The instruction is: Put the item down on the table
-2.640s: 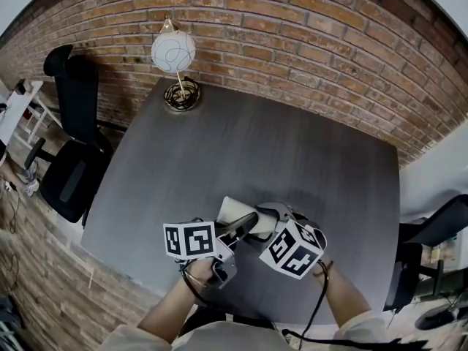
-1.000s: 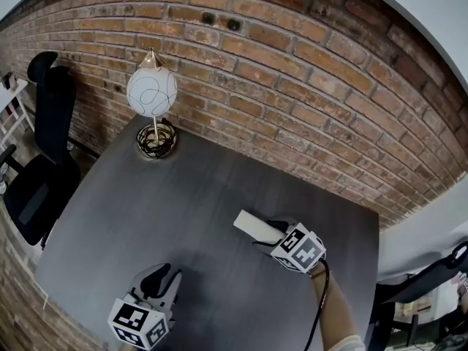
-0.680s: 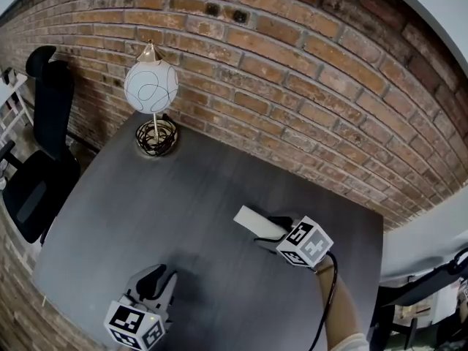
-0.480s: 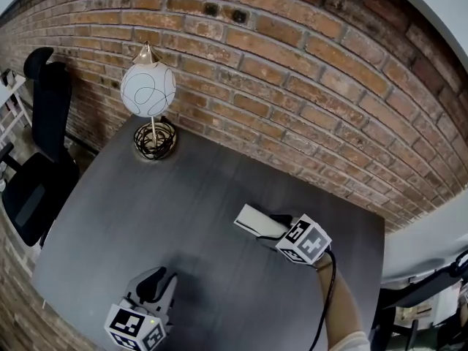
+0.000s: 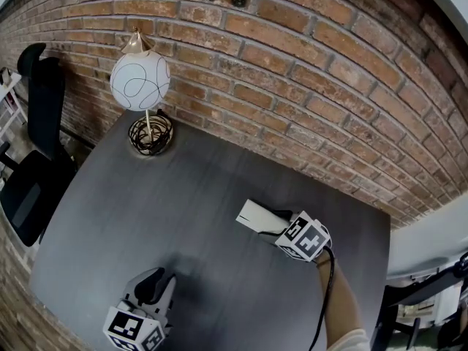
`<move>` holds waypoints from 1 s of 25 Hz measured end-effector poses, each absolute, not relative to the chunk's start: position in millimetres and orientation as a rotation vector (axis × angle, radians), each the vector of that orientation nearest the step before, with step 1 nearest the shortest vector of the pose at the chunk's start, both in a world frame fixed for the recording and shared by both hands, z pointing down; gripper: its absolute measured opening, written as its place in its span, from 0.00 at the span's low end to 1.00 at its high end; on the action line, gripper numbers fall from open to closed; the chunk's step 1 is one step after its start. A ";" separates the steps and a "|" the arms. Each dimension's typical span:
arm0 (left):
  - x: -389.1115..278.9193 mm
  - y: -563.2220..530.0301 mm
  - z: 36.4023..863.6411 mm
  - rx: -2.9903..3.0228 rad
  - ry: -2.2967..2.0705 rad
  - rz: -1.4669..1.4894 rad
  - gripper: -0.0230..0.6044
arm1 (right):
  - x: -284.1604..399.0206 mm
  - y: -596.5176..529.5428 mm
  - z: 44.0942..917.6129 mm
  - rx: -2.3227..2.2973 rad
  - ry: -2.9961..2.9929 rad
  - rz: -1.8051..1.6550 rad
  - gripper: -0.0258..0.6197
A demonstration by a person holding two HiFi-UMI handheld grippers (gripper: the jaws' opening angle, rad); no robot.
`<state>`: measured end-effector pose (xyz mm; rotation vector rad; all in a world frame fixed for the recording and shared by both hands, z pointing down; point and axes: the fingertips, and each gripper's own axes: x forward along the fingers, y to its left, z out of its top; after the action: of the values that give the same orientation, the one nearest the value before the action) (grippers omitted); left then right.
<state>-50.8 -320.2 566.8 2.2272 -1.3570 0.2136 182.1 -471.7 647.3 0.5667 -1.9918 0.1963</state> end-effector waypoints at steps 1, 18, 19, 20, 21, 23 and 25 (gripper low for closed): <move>-50.4 -320.5 568.2 2.225 -1.355 0.217 0.23 | 182.6 -472.0 649.6 0.565 -1.990 0.197 0.53; -44.6 -321.8 577.6 2.221 -1.347 0.239 0.22 | 185.1 -473.8 662.3 0.545 -2.013 0.243 0.53; -44.9 -321.5 577.5 2.220 -1.348 0.239 0.22 | 185.2 -474.4 661.8 0.549 -2.016 0.243 0.54; -45.3 -321.1 577.3 2.218 -1.350 0.238 0.22 | 185.1 -474.9 661.0 0.554 -2.019 0.241 0.54; -45.9 -320.7 577.0 2.216 -1.353 0.238 0.22 | 185.0 -475.1 659.9 0.559 -2.023 0.240 0.54; -46.7 -319.1 576.0 2.213 -1.356 0.240 0.22 | 185.2 -474.9 656.3 0.572 -2.034 0.243 0.54; -46.5 -316.8 574.4 2.212 -1.359 0.242 0.22 | 186.0 -473.7 652.3 0.586 -2.046 0.250 0.54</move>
<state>-46.5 -316.8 574.4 2.2122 -1.3586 0.2423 186.0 -473.7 652.3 0.5857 -2.0456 0.2502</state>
